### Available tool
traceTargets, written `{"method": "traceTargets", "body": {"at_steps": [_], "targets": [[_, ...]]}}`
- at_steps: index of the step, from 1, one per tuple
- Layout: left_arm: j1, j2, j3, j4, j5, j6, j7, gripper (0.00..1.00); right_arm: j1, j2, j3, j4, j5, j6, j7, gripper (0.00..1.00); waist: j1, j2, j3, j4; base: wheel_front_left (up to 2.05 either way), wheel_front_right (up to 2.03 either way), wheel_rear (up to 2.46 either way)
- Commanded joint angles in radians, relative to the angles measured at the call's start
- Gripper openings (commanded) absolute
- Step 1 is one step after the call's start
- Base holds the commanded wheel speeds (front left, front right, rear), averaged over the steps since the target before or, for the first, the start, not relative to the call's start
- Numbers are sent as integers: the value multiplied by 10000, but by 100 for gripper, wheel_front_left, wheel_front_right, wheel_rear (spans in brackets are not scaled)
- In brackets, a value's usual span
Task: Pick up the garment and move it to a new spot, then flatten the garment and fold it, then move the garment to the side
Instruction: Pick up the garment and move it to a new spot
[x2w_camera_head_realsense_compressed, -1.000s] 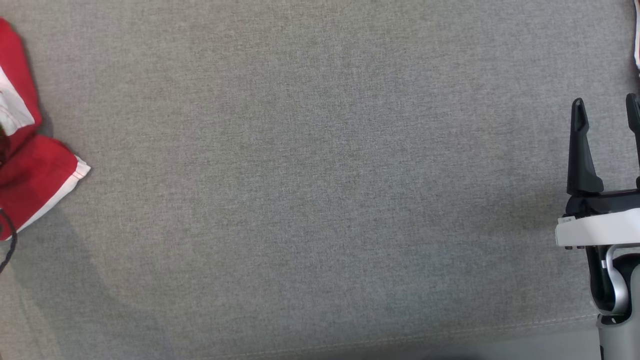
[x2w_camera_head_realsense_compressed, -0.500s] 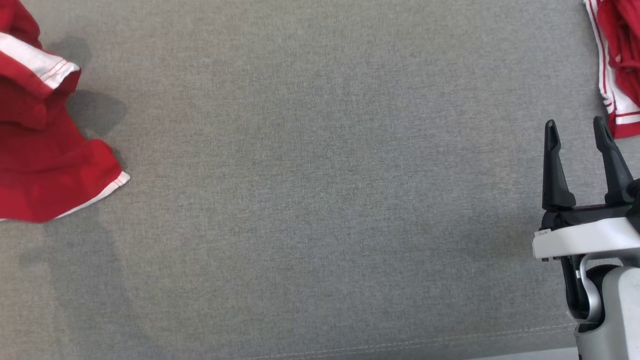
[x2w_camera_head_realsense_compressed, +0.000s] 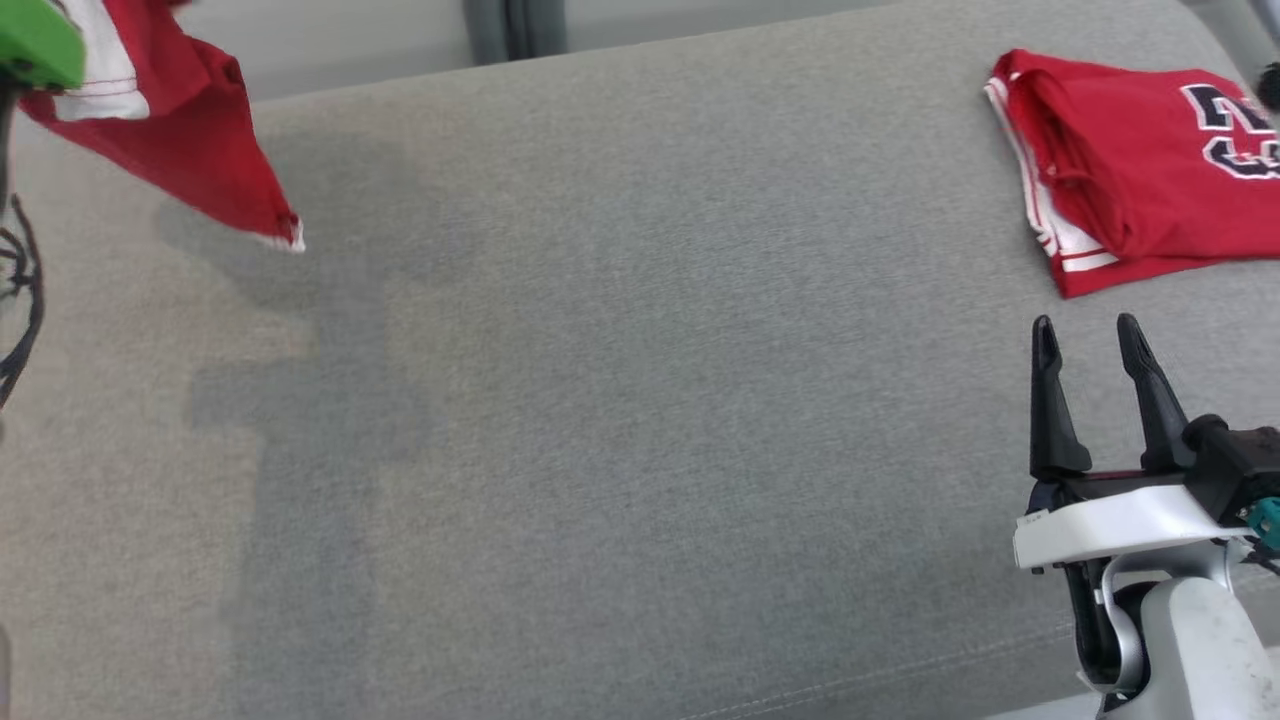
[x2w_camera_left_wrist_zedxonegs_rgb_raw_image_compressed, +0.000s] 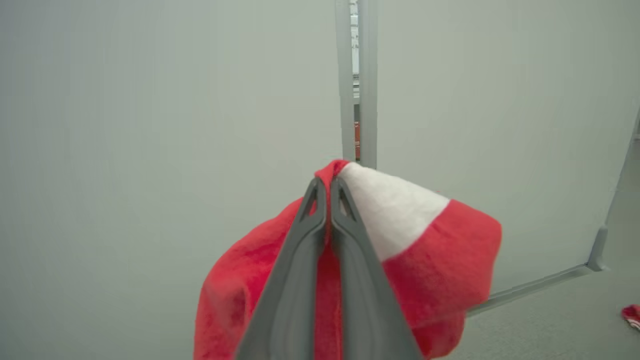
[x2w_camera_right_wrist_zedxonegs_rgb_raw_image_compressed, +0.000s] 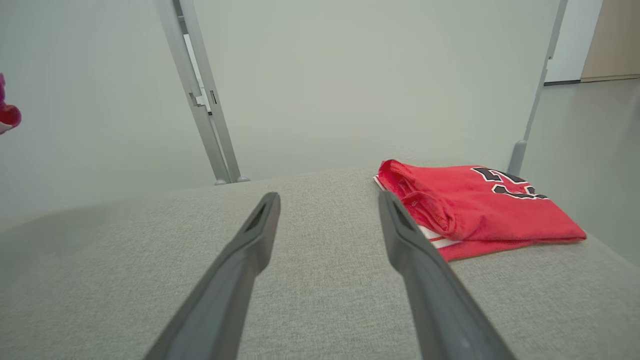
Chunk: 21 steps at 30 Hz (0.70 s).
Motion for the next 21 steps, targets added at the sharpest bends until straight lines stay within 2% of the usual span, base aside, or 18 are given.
{"method": "traceTargets", "body": {"at_steps": [1, 6, 12, 21], "targets": [[-12, -110, -95, -290, 15, 36, 118, 0, 103, 47, 42, 107, 66, -17, -96, 100, 1, -1, -639, -924, 0, 0, 0], [379, -512, -524, -1317, 49, 165, 581, 0, 81, 104, 339, 473, 252, -17, -241, 100, 1, -1, -830, -1846, 0, 0, 0], [932, -1049, -1094, -2238, 8, 228, 807, 0, 129, 144, 504, 724, 419, -17, -350, 100, 1, -1, -787, -2548, 0, 0, 0], [2274, -1882, -1938, -2651, -107, 338, 725, 0, 90, 155, 536, 877, 656, -17, -434, 100, 1, -1, -518, -2644, 0, 0, 0]]}}
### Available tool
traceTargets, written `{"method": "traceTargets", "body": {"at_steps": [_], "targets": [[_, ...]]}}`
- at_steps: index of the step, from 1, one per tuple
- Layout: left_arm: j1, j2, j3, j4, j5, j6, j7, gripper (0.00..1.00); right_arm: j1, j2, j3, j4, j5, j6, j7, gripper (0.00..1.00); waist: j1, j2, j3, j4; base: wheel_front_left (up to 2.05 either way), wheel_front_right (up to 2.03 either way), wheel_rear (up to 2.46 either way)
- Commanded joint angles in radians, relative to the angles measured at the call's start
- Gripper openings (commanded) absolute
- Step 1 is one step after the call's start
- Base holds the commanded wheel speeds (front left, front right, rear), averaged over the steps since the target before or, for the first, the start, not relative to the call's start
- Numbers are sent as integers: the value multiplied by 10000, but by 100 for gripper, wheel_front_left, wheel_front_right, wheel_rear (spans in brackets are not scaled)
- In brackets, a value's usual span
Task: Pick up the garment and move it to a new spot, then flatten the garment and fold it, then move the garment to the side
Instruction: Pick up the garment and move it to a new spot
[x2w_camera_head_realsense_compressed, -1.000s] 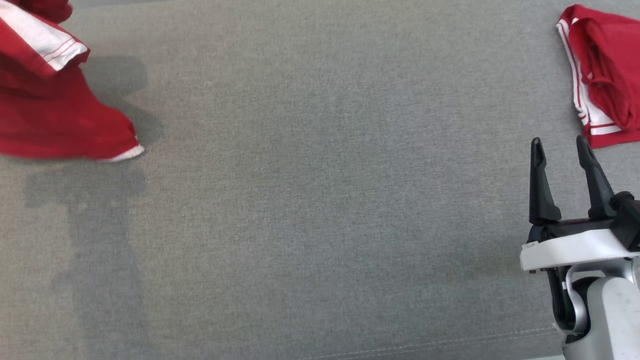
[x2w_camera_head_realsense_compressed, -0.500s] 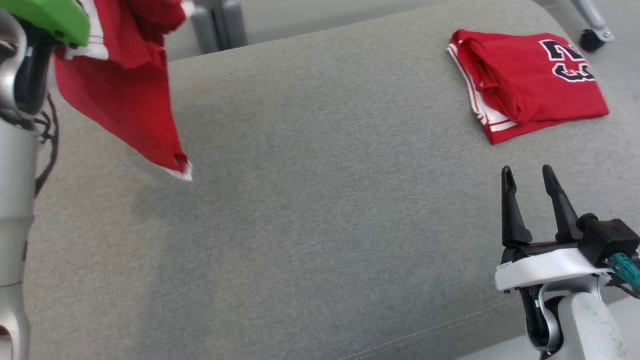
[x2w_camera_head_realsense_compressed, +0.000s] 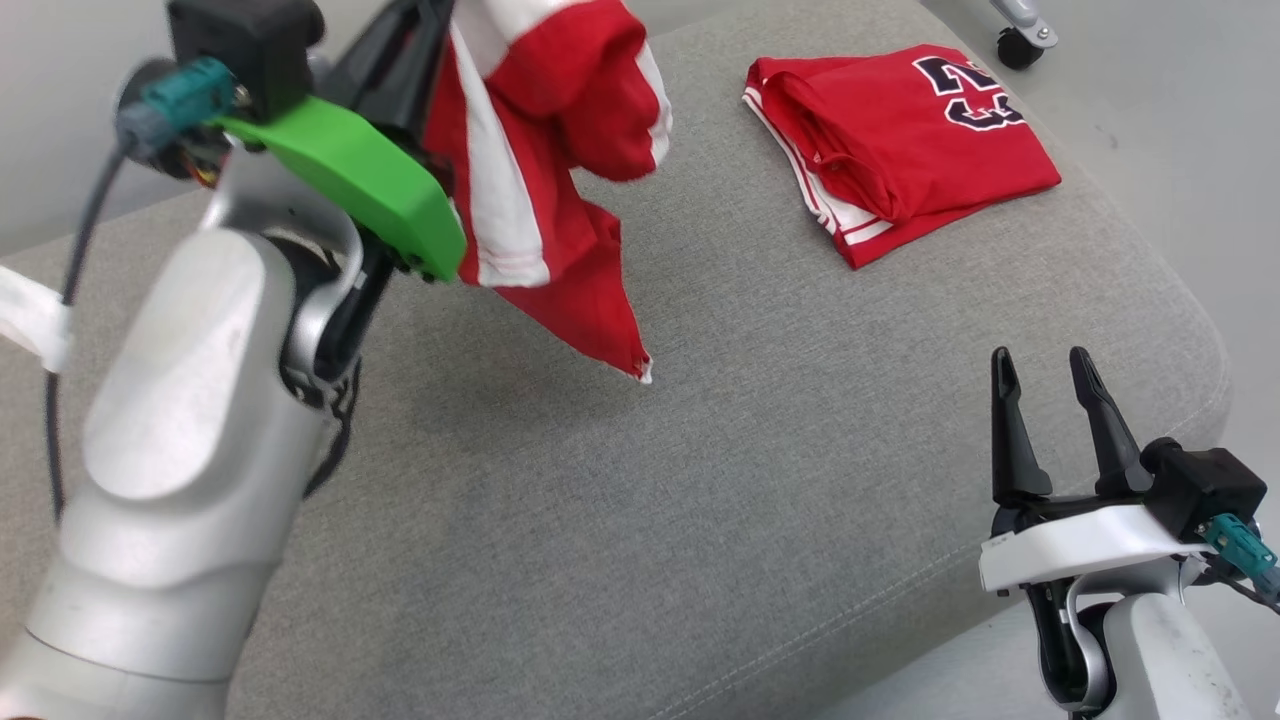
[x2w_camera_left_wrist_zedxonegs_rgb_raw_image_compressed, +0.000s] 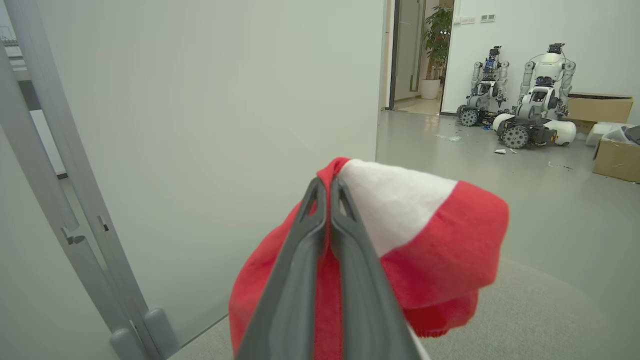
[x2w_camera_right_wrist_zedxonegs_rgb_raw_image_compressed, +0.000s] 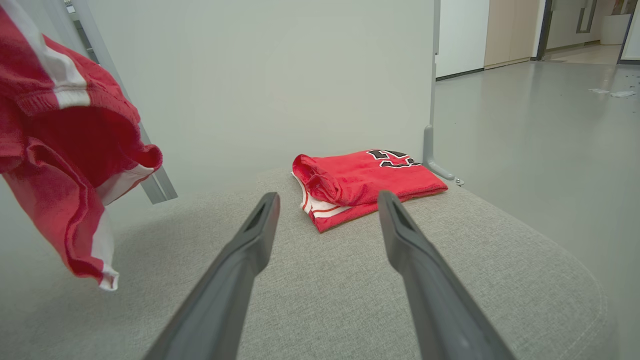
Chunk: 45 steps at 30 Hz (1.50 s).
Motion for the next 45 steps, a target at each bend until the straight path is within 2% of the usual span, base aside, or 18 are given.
{"method": "traceTargets", "body": {"at_steps": [1, 13, 18, 19, 20, 21, 27, 34, 38, 45], "targets": [[431, -119, -101, 54, -80, 73, -122, 0, 56, 8, 27, 44, 55, -17, -85, 100, 1, -1, 65, 49, 0, 0, 0], [3510, -1123, -1089, 1268, -490, 77, -1101, 0, 156, 5, 189, 153, 116, -17, -72, 100, 1, -1, -133, 360, 0, 0, 0], [4275, -1429, -1520, 1739, -477, 22, -1423, 0, 167, 6, 295, 274, 96, -17, -71, 100, 1, -1, -295, 553, 0, 0, 0], [4325, -1459, -1536, 1793, -471, 40, -1526, 23, 175, 5, 298, 292, 75, -17, -71, 100, 1, -1, -342, 598, 0, 0, 0], [4348, -1483, -1552, 1836, -420, 74, -1667, 79, 201, 2, 288, 313, 49, -17, -71, 100, 1, -1, -408, 662, 0, 0, 0], [4371, -1502, -1542, 1865, -412, 106, -1778, 100, 221, 4, 291, 332, 21, -17, -72, 100, 1, -1, -469, 713, 0, 0, 0], [4528, -1474, -1231, 1798, -482, 305, -2619, 100, 422, 5, 268, 433, -99, -17, -70, 100, 1, -1, -959, 1107, 0, 0, 0], [5082, -1007, -571, 1404, -277, 856, -3309, 100, 681, 4, 196, 326, -215, -17, -66, 100, 1, -1, -1403, 1682, 0, 0, 0], [5551, -655, -38, 954, -58, 1200, -3452, 100, 805, 4, 141, 265, -231, -17, -65, 100, 1, -1, -1549, 2045, 0, 0, 0], [6552, -258, 1129, -136, 494, 1391, -3468, 100, 888, 1, 33, 167, -300, -17, -65, 100, 1, -1, -1674, 2692, 0, 0, 0]]}}
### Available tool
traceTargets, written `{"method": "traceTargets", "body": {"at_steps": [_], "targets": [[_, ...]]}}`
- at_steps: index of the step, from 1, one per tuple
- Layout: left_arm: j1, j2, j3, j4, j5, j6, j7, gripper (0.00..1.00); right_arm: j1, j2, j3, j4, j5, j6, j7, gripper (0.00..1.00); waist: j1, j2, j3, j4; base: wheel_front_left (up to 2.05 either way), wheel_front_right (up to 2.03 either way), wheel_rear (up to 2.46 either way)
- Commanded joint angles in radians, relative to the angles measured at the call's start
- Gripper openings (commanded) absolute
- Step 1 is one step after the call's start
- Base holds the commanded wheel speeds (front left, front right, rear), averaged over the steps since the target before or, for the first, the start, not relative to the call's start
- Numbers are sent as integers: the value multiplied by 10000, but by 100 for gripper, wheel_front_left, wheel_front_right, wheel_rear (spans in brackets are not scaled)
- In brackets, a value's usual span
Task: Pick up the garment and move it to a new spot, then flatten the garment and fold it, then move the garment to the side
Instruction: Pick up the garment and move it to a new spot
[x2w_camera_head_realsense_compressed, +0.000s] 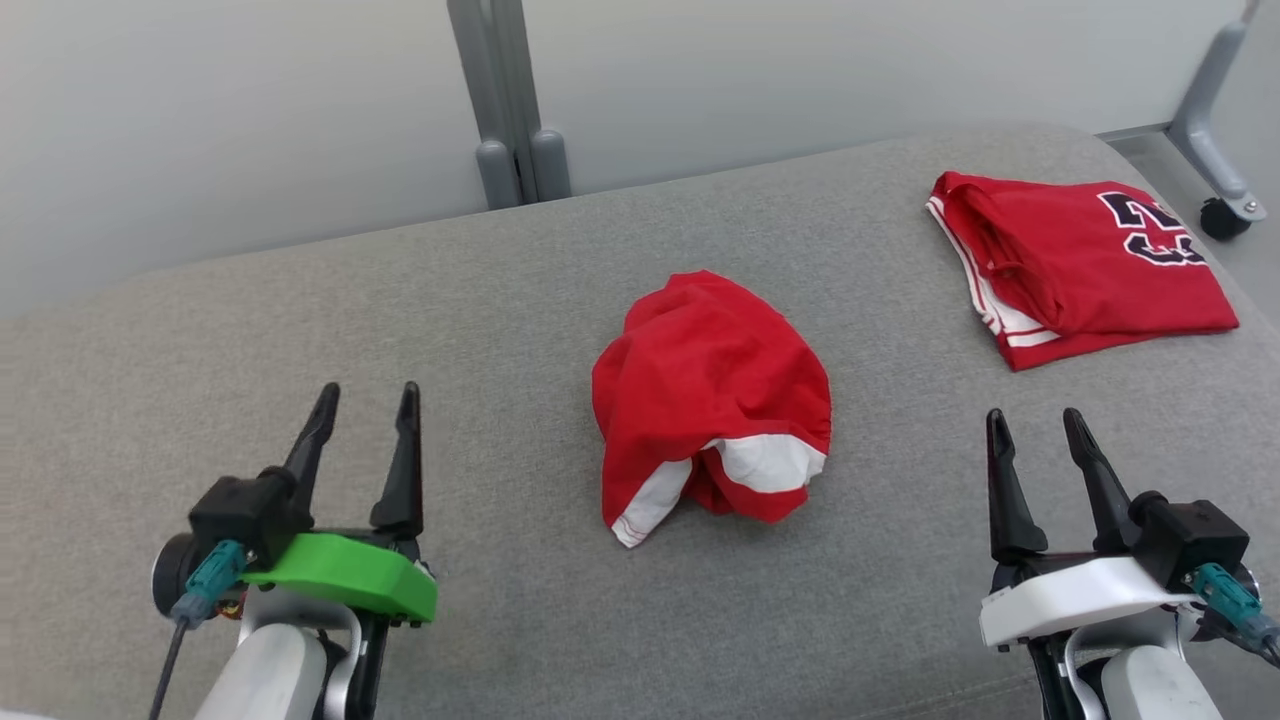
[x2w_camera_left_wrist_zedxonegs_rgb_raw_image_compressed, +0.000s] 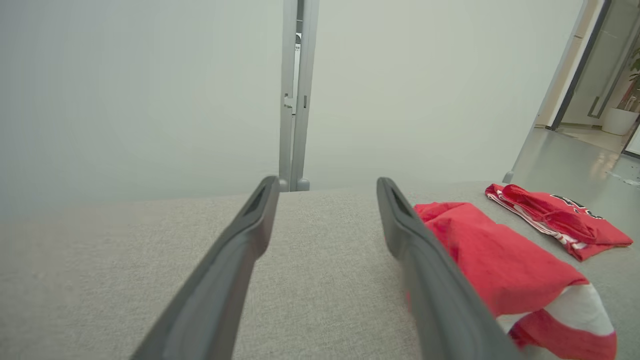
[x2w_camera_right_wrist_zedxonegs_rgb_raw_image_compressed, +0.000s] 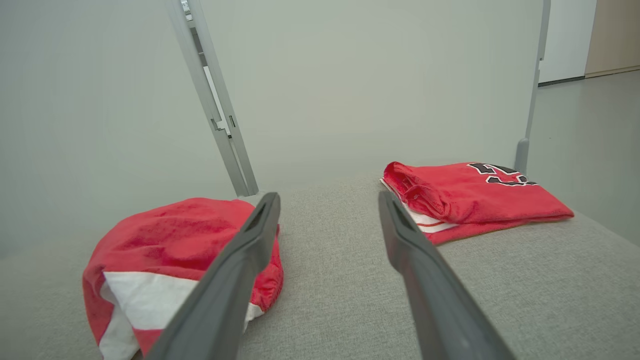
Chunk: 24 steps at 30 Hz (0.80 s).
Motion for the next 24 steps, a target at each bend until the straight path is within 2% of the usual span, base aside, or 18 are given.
{"method": "traceTargets", "body": {"at_steps": [1, 6, 14, 24], "targets": [[364, 30, 261, -159, 60, 51, -20, 100, 127, -14, -7, -46, -105, -17, -19, 100, 0, -1, -142, 423, 0, 0, 0], [1127, -46, 1087, -638, 486, 11, -22, 100, 194, -17, -32, -74, -172, -17, 19, 100, 0, -1, -250, 927, 0, 0, 0], [1981, -14, 1717, -804, 1074, -313, -24, 100, 255, -77, -102, -138, -243, -17, 67, 100, 0, -1, -427, 1564, 0, 0, 0], [2826, -183, 2460, -1101, 1398, -614, -25, 100, 482, -222, -34, -253, -174, -17, 169, 100, 0, -1, -555, 1741, 0, 0, 0]]}}
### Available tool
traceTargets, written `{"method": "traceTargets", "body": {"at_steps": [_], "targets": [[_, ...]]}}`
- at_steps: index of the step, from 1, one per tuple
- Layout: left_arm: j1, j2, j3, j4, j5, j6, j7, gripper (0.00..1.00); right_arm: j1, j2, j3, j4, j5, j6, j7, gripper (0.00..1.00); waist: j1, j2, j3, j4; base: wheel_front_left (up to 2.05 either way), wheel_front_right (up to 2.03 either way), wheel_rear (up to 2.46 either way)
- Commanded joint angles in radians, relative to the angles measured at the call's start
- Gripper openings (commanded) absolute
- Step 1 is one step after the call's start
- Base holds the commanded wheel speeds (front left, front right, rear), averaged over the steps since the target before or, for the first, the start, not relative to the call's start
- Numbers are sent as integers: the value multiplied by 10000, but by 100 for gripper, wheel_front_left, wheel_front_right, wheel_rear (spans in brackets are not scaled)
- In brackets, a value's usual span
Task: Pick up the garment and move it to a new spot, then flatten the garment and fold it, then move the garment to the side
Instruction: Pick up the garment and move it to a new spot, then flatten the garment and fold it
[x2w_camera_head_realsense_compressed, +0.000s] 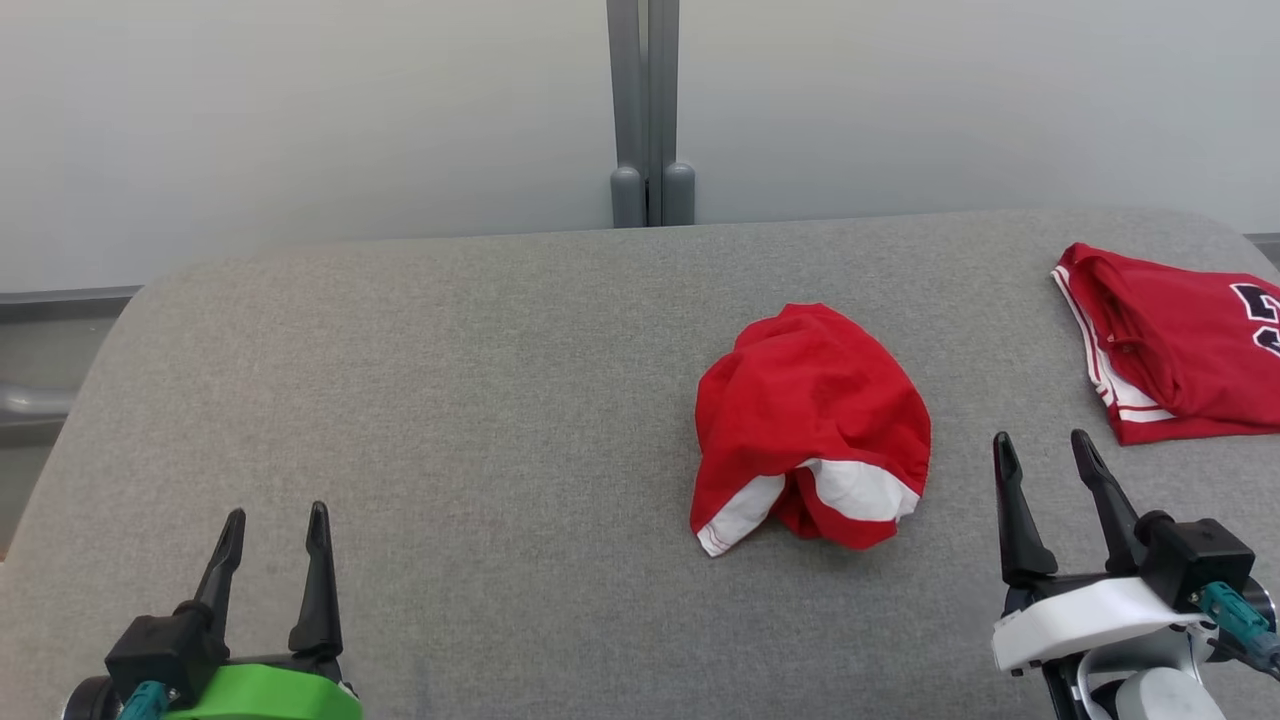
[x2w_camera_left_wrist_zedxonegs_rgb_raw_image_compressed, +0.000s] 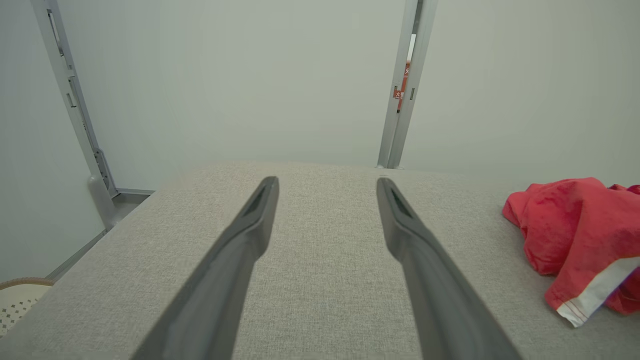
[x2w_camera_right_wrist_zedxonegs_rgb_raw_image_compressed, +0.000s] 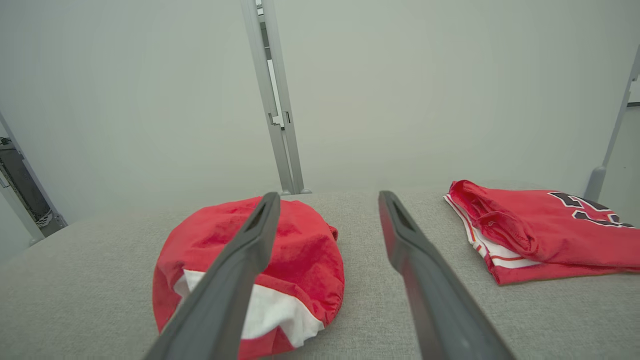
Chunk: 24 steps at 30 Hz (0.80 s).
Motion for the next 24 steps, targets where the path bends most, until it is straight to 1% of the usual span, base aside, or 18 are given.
{"method": "traceTargets", "body": {"at_steps": [1, 6, 12, 17, 24], "targets": [[144, -56, 56, -81, 83, -68, -25, 100, 139, -74, -38, -75, 36, -17, 35, 100, 0, -1, 17, 21, 0, 0, 0], [285, -278, 168, -89, 275, -197, -25, 100, 375, -163, -46, -254, -6, -17, 130, 100, 0, -1, 86, 56, 0, 0, 0], [217, -410, 277, 57, 359, -387, -25, 100, 501, -162, 24, -403, -41, -17, 251, 100, 0, -1, 112, 26, 0, 0, 0], [186, -393, 267, 212, 392, -526, -24, 100, 595, -142, 56, -432, -32, -17, 289, 100, 0, -1, 116, -16, 0, 0, 0], [-38, -427, 170, 470, 288, -595, -24, 100, 612, -138, 28, -432, -10, -17, 305, 100, 0, -1, 139, -47, 0, 0, 0]]}}
